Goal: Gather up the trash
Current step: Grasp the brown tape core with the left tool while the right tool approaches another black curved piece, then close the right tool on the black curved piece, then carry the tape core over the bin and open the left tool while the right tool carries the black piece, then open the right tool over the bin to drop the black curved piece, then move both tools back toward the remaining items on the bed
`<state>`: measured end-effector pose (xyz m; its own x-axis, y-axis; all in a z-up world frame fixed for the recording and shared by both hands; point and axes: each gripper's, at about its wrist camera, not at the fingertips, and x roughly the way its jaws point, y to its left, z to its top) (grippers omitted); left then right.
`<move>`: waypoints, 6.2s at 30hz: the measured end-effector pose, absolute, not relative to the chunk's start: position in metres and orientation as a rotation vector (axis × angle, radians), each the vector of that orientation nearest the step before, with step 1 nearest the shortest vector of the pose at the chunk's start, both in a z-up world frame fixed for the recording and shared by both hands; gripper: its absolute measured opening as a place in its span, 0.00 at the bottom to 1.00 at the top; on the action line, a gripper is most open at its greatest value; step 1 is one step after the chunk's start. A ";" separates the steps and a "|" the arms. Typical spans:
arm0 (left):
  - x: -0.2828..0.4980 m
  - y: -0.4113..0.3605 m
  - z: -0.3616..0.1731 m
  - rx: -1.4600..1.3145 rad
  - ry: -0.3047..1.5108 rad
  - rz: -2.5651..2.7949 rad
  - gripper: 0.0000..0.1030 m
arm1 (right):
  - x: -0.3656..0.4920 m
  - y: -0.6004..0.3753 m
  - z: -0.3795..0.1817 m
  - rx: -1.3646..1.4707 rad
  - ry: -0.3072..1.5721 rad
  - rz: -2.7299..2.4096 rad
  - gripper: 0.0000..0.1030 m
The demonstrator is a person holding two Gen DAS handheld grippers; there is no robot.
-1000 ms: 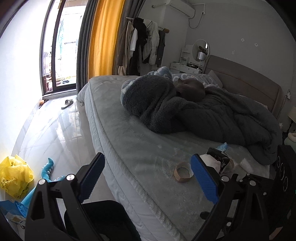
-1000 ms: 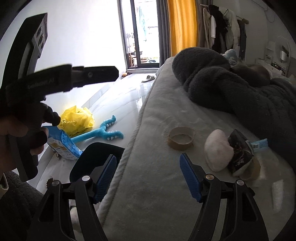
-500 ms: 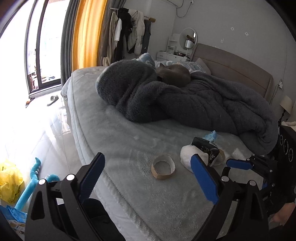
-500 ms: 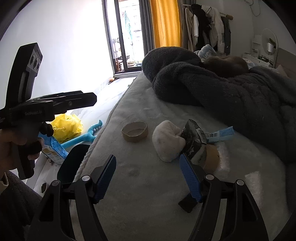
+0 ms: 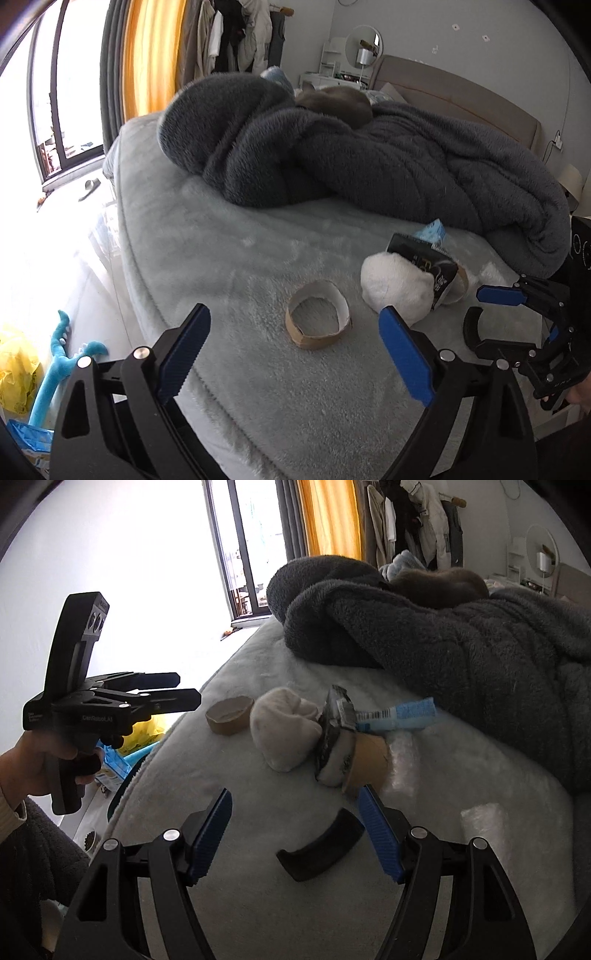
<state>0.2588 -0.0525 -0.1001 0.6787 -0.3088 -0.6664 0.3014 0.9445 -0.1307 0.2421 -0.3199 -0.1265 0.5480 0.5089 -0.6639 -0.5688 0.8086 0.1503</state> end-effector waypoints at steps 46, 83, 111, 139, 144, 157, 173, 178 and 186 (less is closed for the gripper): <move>0.234 -0.058 -0.087 -0.061 0.720 -0.325 0.45 | 0.234 -0.300 -0.122 -0.112 0.793 0.539 0.42; 0.209 0.087 -0.156 -0.130 0.920 -0.085 0.45 | 0.248 -0.144 -0.080 -0.024 0.772 0.670 0.42; 0.179 0.196 -0.245 -0.372 1.209 0.025 0.46 | 0.253 -0.041 -0.119 -0.072 0.903 0.771 0.42; 0.160 0.239 -0.232 -0.449 1.184 0.014 0.83 | 0.266 0.049 -0.242 -0.215 1.181 0.722 0.42; 0.157 0.250 -0.203 -0.427 1.099 0.036 0.84 | 0.264 0.056 -0.260 -0.231 1.223 0.715 0.42; 0.155 0.236 -0.114 -0.343 0.855 -0.020 0.84 | 0.260 0.059 -0.291 -0.272 1.304 0.688 0.44; 0.152 0.201 -0.038 -0.249 0.663 -0.031 0.84 | 0.235 0.042 -0.262 -0.329 1.255 0.732 0.64; 0.153 0.180 -0.021 -0.220 0.617 -0.056 0.84 | 0.226 0.031 -0.229 -0.286 1.183 0.777 0.64; 0.159 0.155 -0.011 -0.198 0.565 -0.052 0.84 | 0.214 -0.003 -0.172 -0.261 1.002 0.826 0.64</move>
<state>0.1592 0.1554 -0.0112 0.8438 -0.1034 -0.5266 -0.0050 0.9797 -0.2004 0.2139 -0.0031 -0.1722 0.2731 0.4927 -0.8263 -0.7177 0.6763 0.1661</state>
